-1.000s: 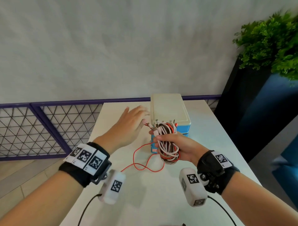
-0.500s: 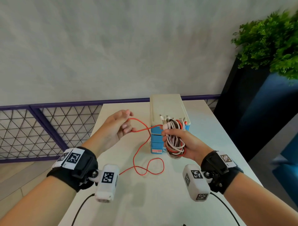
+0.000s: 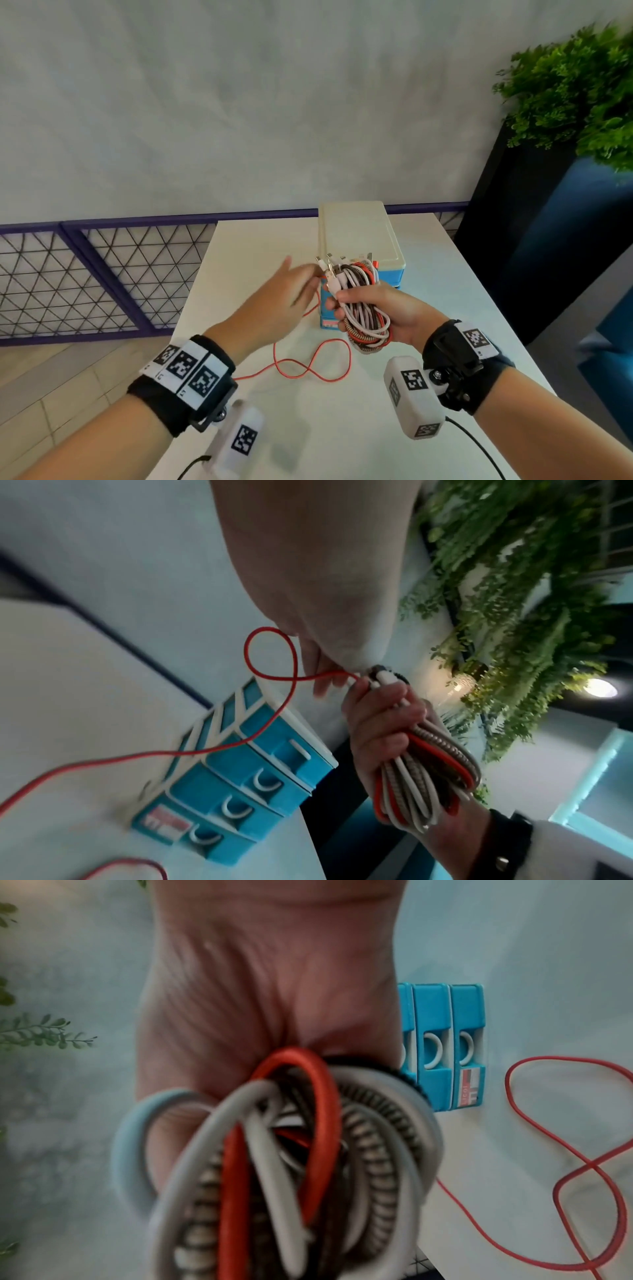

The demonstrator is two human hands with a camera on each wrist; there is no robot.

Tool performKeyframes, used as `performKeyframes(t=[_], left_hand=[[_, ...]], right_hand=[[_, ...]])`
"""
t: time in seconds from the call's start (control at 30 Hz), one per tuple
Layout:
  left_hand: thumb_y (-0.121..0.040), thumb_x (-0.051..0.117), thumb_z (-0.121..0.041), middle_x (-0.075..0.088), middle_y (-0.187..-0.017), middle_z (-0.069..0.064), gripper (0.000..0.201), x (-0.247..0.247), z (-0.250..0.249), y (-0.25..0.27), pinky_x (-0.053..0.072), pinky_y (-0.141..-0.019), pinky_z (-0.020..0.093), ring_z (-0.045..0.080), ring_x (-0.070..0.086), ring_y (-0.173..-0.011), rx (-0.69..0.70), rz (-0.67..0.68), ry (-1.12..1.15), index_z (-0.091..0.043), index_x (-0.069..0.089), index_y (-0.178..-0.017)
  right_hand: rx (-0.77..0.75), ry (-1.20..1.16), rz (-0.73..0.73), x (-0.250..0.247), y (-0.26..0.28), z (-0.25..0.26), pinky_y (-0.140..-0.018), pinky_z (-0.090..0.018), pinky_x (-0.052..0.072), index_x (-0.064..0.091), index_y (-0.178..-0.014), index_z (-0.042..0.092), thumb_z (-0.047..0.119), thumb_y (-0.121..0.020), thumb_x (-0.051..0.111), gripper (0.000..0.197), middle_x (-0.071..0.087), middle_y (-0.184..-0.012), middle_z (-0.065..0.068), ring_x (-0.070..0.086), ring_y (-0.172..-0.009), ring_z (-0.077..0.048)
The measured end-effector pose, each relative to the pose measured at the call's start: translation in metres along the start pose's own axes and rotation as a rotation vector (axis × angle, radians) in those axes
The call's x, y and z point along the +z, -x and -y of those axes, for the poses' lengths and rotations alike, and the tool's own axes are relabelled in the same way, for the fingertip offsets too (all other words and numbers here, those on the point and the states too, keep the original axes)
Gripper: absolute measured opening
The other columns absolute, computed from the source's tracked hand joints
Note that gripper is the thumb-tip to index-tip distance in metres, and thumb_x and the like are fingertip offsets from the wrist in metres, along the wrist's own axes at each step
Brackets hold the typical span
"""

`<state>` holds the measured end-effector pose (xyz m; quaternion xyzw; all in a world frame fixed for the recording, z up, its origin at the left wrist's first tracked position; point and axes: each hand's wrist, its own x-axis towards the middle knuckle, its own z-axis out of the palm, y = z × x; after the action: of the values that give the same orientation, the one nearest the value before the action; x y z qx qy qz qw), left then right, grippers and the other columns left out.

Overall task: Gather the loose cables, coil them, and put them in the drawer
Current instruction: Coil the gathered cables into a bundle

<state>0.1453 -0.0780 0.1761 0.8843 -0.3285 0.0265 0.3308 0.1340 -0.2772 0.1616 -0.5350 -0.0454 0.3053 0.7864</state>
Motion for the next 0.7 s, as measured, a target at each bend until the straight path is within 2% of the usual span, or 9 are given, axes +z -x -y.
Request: performKeyframes(t=[0.07, 0.13, 0.2, 0.3, 0.4, 0.47, 0.5, 0.57, 0.7], left_hand=[[-0.103, 0.034, -0.026, 0.06, -0.068, -0.011, 0.023, 0.007, 0.003, 0.0, 0.045, -0.093, 0.024, 0.007, 0.06, -0.065, -0.125, 0.086, 0.144, -0.018, 0.053, -0.091], [-0.102, 0.036, -0.03, 0.05, -0.05, -0.008, 0.035, 0.005, 0.008, -0.002, 0.051, -0.071, 0.031, 0.015, 0.054, -0.046, -0.326, 0.181, 0.336, -0.011, 0.056, -0.081], [-0.102, 0.036, -0.033, 0.039, -0.044, -0.009, 0.039, -0.003, 0.012, 0.001, 0.053, -0.083, 0.042, 0.013, 0.044, -0.04, -0.486, 0.317, 0.557, -0.011, 0.052, -0.074], [-0.102, 0.035, -0.032, 0.04, -0.045, -0.006, 0.037, -0.024, 0.021, 0.011, 0.039, -0.106, 0.045, 0.014, 0.053, -0.048, -0.54, 0.556, 0.786, -0.012, 0.05, -0.074], [-0.102, 0.034, -0.03, 0.038, -0.05, -0.005, 0.033, -0.033, 0.03, 0.021, 0.047, -0.1, 0.035, 0.013, 0.046, -0.047, -0.558, 0.683, 0.812, -0.012, 0.047, -0.078], [-0.101, 0.035, -0.031, 0.032, -0.058, -0.004, 0.031, -0.029, 0.038, 0.025, 0.048, -0.071, 0.025, 0.011, 0.031, -0.048, -0.576, 0.606, 0.817, -0.014, 0.045, -0.078], [-0.101, 0.035, -0.032, 0.029, -0.061, -0.004, 0.031, -0.026, 0.045, 0.028, 0.037, -0.058, 0.022, 0.011, 0.024, -0.05, -0.581, 0.541, 0.801, -0.015, 0.047, -0.079], [-0.102, 0.033, -0.034, 0.026, -0.065, -0.004, 0.033, -0.021, 0.058, 0.031, 0.018, -0.052, 0.024, 0.013, 0.017, -0.055, -0.602, 0.4, 0.793, -0.014, 0.053, -0.085], [-0.103, 0.035, -0.027, 0.042, -0.062, -0.008, 0.04, -0.013, 0.079, 0.034, 0.025, -0.055, 0.023, 0.011, 0.033, -0.057, -0.593, 0.118, 0.758, -0.022, 0.067, -0.079]], right_hand=[[-0.017, 0.015, 0.016, -0.001, 0.0, 0.001, -0.07, -0.029, 0.051, 0.066, -0.097, 0.01, 0.017, -0.078, 0.07, 0.02, 0.063, -0.08, -0.004, 0.061, -0.069, -0.013], [-0.044, 0.048, -0.029, -0.004, 0.001, 0.002, -0.068, -0.029, 0.052, 0.064, -0.098, 0.009, 0.013, -0.08, 0.07, 0.019, 0.062, -0.079, -0.005, 0.062, -0.069, -0.013], [-0.052, 0.125, -0.139, -0.012, 0.004, 0.002, -0.067, -0.029, 0.054, 0.067, -0.095, 0.009, 0.01, -0.081, 0.07, 0.015, 0.065, -0.08, -0.008, 0.064, -0.07, -0.015], [-0.08, 0.224, -0.288, -0.027, 0.007, 0.001, -0.07, -0.033, 0.054, 0.067, -0.101, 0.004, 0.014, -0.079, 0.074, 0.025, 0.067, -0.082, -0.011, 0.065, -0.072, -0.019], [-0.163, 0.162, -0.439, -0.033, 0.008, 0.003, -0.062, -0.031, 0.056, 0.064, -0.096, 0.005, 0.006, -0.085, 0.067, 0.012, 0.067, -0.076, -0.01, 0.066, -0.066, -0.018], [-0.219, 0.083, -0.552, -0.037, 0.008, 0.008, -0.055, -0.029, 0.056, 0.061, -0.095, 0.005, 0.004, -0.085, 0.065, 0.01, 0.066, -0.074, -0.01, 0.066, -0.061, -0.017], [-0.248, 0.053, -0.593, -0.04, 0.008, 0.01, -0.054, -0.028, 0.055, 0.06, -0.095, 0.005, 0.004, -0.086, 0.064, 0.011, 0.065, -0.075, -0.01, 0.065, -0.06, -0.017], [-0.269, 0.039, -0.638, -0.047, 0.01, 0.016, -0.055, -0.027, 0.055, 0.06, -0.095, 0.006, 0.006, -0.086, 0.064, 0.01, 0.065, -0.076, -0.01, 0.066, -0.059, -0.016], [-0.226, 0.147, -0.604, -0.047, 0.01, 0.018, -0.062, -0.03, 0.055, 0.062, -0.098, 0.007, 0.007, -0.084, 0.068, 0.016, 0.069, -0.078, -0.009, 0.069, -0.066, -0.017]])
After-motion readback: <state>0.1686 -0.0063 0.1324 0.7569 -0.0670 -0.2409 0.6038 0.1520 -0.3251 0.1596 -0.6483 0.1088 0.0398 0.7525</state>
